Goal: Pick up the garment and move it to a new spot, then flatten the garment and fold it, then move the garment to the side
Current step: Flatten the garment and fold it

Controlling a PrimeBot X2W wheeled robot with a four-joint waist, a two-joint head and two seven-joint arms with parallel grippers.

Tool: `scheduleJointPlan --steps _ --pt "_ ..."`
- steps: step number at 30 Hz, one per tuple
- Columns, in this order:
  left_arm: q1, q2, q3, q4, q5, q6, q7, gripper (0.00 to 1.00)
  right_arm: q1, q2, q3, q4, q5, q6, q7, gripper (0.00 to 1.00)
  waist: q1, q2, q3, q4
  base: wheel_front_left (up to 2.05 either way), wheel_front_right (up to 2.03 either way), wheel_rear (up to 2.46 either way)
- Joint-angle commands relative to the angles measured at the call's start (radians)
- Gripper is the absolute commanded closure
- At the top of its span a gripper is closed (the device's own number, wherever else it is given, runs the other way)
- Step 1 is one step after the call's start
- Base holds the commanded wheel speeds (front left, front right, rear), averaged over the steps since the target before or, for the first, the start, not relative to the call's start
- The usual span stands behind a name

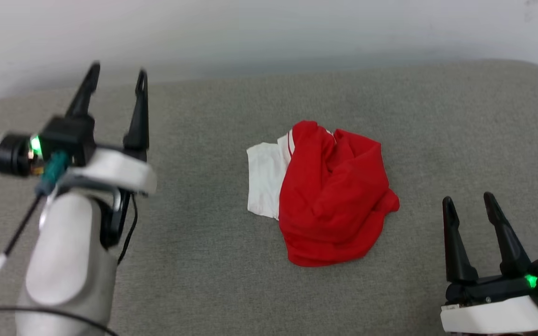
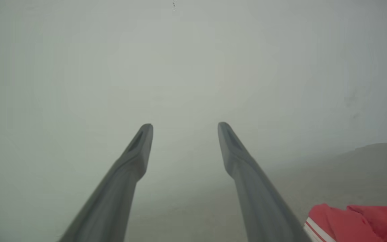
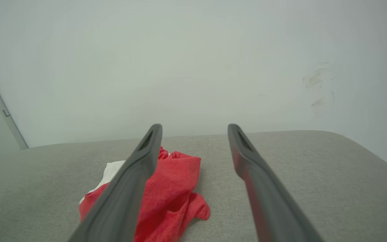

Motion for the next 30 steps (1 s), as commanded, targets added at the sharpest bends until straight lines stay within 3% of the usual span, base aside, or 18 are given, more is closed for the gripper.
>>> scheduleJointPlan --steps 1,9,16,23,30 --pt "-0.054 0.004 -0.015 0.013 -0.011 -0.009 0.016 0.0 -0.019 0.001 -0.002 -0.006 -0.001 0.0 -0.002 0.0 -0.0001 0.0 0.042 -0.02 0.0 0.0 0.0" --pt "-0.344 0.071 -0.159 0.104 -0.075 -0.029 0.239 0.0 -0.066 0.001 0.001 -0.021 0.012 0.0 -0.002 0.0 -0.0001 0.0 0.139 -0.045 0.0 0.0 0.0" --pt "-0.53 0.16 -0.453 0.165 -0.26 -0.029 0.512 0.0 -0.109 0.001 0.002 -0.027 0.016 0.0 -0.002 0.0 -0.0001 0.0 0.2 -0.055 0.0 0.0 0.0" --pt "-0.68 0.251 -0.78 0.15 -0.525 -0.03 0.806 0.0 -0.143 0.001 0.012 -0.035 0.01 0.0 -0.002 0.0 -0.0001 0.0 0.248 -0.068 0.0 0.0 0.0" --pt "-0.8 0.307 -0.995 0.138 -0.733 -0.03 1.025 0.0 -0.176 0.001 0.016 -0.046 0.02 0.0 -0.002 0.0 -0.0001 0.0 0.309 -0.094 0.0 0.0 0.0"
